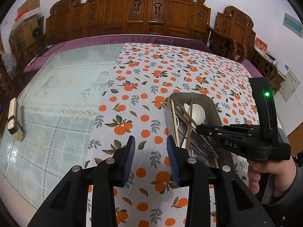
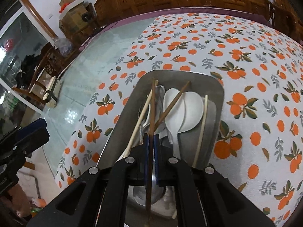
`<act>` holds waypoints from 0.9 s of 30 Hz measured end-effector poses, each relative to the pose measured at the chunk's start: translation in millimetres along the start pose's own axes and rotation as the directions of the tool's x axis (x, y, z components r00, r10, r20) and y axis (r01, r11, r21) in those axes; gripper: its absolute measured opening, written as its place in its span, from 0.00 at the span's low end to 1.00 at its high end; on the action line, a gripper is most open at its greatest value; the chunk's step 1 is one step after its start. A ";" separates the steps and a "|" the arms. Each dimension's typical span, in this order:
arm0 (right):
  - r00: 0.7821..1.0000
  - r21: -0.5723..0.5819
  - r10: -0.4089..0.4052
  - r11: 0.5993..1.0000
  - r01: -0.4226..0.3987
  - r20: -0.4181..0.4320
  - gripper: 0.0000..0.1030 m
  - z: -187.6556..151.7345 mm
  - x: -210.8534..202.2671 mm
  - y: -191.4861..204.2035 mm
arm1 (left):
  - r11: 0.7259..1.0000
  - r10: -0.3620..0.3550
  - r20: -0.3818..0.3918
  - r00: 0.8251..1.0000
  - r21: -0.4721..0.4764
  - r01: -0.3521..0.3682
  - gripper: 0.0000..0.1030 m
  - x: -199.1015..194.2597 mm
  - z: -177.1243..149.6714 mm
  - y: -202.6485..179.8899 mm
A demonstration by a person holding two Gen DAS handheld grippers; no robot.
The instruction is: Organize utensils
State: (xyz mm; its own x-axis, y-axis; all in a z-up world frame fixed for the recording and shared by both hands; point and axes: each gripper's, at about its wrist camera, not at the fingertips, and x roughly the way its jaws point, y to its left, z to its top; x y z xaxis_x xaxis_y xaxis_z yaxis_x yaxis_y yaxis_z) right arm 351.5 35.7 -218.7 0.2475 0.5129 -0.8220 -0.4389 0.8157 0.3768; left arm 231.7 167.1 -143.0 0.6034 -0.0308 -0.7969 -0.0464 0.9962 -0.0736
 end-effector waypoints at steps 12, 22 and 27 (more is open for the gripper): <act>0.999 -0.102 -0.019 0.994 0.023 0.038 0.09 -9.2 -16.5 8.6 | 1.000 0.004 0.009 1.000 -0.009 -0.004 0.32 -5.9 -5.8 1.1; 0.980 -0.149 -0.046 0.986 0.076 0.195 0.09 -32.7 -99.2 6.2 | 1.000 0.016 0.054 0.998 0.006 -0.016 0.47 -30.0 -5.7 -19.4; 0.956 -0.128 -0.080 0.984 0.121 0.284 0.37 -52.1 -149.5 1.6 | 0.999 0.033 0.085 0.996 0.033 -0.036 0.61 -49.3 -11.4 -41.2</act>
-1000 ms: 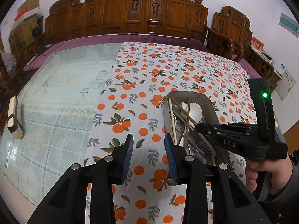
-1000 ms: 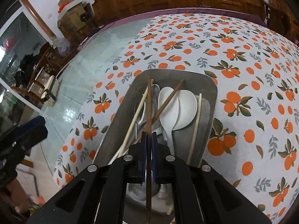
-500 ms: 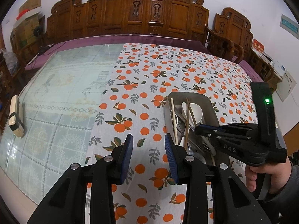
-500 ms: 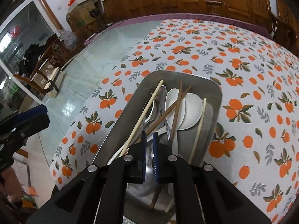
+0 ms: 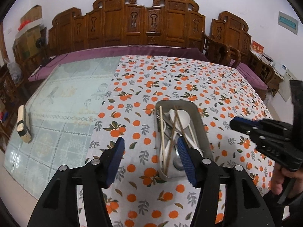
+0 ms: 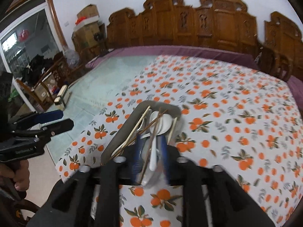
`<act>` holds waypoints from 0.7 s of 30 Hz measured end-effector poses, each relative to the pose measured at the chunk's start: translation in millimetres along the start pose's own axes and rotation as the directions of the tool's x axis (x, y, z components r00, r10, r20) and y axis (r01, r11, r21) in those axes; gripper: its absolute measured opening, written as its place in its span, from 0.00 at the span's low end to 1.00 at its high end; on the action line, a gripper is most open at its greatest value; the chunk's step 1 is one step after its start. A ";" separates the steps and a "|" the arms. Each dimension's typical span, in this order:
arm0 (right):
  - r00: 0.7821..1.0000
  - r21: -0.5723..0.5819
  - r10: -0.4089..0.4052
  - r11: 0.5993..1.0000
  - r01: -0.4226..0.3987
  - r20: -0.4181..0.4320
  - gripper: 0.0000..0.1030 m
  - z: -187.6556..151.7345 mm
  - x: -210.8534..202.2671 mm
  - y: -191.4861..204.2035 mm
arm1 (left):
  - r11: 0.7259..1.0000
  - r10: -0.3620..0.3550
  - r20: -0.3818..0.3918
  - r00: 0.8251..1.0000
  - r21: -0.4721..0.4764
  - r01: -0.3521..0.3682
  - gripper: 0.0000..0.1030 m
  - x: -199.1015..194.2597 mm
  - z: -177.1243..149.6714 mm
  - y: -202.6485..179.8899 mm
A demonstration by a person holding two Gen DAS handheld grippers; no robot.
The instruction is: Organize utensils
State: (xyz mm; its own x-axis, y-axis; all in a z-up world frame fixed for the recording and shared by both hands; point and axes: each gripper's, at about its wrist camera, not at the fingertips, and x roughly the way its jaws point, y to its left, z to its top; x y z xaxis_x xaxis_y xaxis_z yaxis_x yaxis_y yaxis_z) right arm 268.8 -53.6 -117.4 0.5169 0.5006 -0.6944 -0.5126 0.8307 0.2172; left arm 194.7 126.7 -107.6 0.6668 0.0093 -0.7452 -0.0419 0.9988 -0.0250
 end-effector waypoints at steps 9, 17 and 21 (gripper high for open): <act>0.989 0.016 -0.104 0.995 0.103 0.106 0.87 -26.1 -75.7 -12.3 | 0.999 0.032 0.068 0.997 0.017 -0.033 0.92 -34.1 -11.3 -34.9; 0.964 0.074 -0.206 0.978 0.196 0.168 0.97 -57.4 -129.9 -21.5 | 1.000 0.019 0.102 0.995 0.016 -0.021 0.92 -57.5 -30.5 -61.6; 0.952 0.101 -0.236 0.970 0.220 0.196 0.97 -71.0 -154.3 -25.3 | 1.000 0.009 0.108 0.994 0.022 -0.012 0.92 -67.5 -40.5 -73.0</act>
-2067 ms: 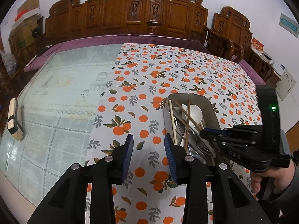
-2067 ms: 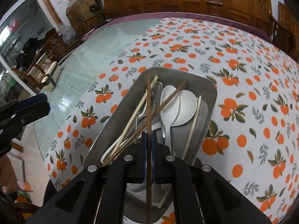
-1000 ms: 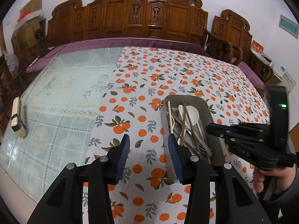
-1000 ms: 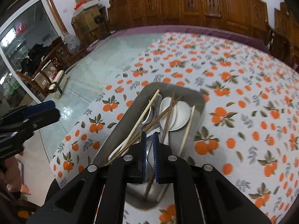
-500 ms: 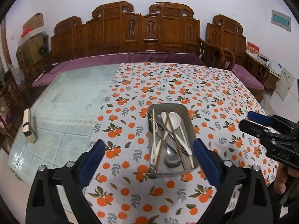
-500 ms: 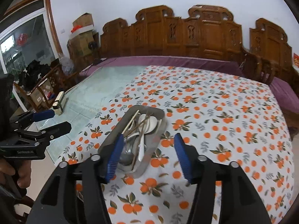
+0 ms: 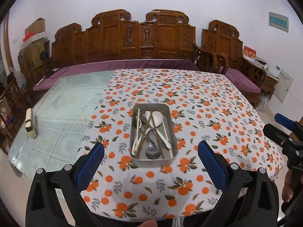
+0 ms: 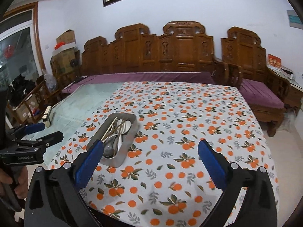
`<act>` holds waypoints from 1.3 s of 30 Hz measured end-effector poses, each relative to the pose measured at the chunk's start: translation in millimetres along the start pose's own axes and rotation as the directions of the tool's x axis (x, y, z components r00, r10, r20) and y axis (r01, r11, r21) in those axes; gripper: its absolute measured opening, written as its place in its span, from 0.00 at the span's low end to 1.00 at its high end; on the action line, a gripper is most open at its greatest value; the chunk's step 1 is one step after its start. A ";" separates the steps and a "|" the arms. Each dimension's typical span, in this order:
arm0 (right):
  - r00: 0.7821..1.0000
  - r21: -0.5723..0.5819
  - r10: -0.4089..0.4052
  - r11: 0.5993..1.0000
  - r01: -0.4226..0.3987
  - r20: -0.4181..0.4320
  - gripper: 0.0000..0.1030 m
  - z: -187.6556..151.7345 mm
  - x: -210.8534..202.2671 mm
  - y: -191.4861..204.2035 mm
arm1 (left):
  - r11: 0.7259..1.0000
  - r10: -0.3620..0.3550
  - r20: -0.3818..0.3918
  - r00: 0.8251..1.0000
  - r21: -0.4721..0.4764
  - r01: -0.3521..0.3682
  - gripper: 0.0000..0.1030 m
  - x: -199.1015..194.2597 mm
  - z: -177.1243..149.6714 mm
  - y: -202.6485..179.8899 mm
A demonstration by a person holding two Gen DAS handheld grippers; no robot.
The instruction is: Organize utensils
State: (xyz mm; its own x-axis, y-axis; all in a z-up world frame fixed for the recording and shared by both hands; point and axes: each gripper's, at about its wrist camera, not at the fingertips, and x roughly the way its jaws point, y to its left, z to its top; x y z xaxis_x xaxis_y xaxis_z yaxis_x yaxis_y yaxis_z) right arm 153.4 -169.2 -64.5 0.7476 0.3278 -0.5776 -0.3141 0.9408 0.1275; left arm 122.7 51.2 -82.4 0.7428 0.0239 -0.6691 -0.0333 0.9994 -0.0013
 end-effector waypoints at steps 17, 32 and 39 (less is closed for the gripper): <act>0.975 -0.005 -0.062 0.998 0.064 0.213 0.97 26.6 -108.3 1.3 | 1.000 -0.027 0.194 0.981 0.009 0.026 0.92 -99.2 27.8 -29.7; 0.964 -0.007 -0.066 0.998 0.070 0.256 0.97 30.4 -132.7 7.3 | 1.000 -0.025 0.234 0.972 0.025 0.020 0.92 -123.7 28.0 -37.3; 0.965 -0.004 -0.065 0.998 0.068 0.255 0.97 30.4 -133.3 7.9 | 1.000 -0.025 0.237 0.971 0.023 0.020 0.92 -126.4 27.9 -38.7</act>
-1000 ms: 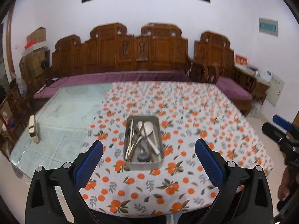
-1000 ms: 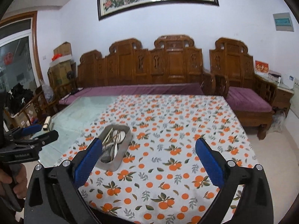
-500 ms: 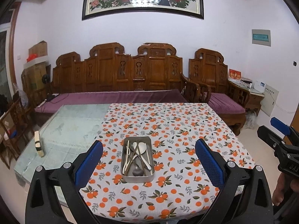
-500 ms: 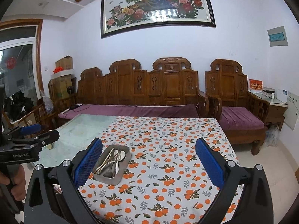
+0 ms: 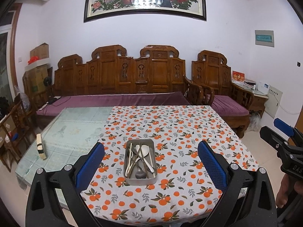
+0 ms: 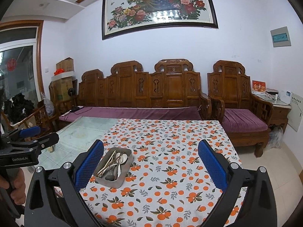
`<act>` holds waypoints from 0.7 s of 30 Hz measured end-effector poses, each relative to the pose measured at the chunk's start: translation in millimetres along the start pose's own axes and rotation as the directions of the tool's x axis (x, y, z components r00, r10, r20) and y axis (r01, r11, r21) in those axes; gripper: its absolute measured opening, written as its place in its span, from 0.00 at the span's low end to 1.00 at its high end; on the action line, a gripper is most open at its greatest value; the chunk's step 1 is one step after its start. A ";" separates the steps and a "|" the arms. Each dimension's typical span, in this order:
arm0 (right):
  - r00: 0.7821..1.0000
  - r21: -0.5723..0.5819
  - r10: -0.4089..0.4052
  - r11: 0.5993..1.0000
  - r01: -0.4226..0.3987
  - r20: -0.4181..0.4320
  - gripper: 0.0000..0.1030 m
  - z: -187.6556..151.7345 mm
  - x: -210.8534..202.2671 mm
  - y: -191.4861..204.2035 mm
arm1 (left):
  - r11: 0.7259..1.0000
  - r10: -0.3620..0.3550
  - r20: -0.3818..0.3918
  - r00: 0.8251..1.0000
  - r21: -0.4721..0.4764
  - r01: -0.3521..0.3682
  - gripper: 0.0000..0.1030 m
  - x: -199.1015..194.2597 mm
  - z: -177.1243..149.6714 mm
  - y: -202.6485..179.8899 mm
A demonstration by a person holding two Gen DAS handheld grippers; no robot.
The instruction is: Organize utensils
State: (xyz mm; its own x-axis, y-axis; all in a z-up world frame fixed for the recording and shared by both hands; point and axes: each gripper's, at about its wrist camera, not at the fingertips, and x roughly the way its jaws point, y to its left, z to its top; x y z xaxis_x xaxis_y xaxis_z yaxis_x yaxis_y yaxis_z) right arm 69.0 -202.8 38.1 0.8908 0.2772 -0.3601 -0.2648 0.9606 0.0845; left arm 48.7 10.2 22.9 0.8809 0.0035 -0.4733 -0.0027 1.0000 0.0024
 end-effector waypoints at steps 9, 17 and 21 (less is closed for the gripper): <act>1.000 0.003 0.000 1.000 0.000 -0.003 0.97 0.7 0.4 -0.7 | 1.000 0.001 -0.002 1.000 0.001 -0.001 0.92 1.4 0.0 0.3; 1.000 0.004 0.001 1.000 -0.001 -0.004 0.97 0.1 1.0 -0.2 | 1.000 0.004 -0.001 1.000 0.002 -0.004 0.92 1.4 -0.4 -0.4; 1.000 0.002 0.000 1.000 0.000 -0.007 0.97 -1.6 1.5 0.6 | 1.000 0.007 -0.002 1.000 0.000 -0.007 0.92 1.4 -1.8 -0.3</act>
State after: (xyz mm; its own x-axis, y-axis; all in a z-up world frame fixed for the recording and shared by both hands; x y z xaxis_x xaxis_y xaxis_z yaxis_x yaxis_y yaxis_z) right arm 69.7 -201.9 36.1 0.8882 0.2766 -0.3667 -0.2635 0.9608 0.0865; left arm 49.1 9.8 20.7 0.8798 0.0104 -0.4752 -0.0087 0.9999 0.0057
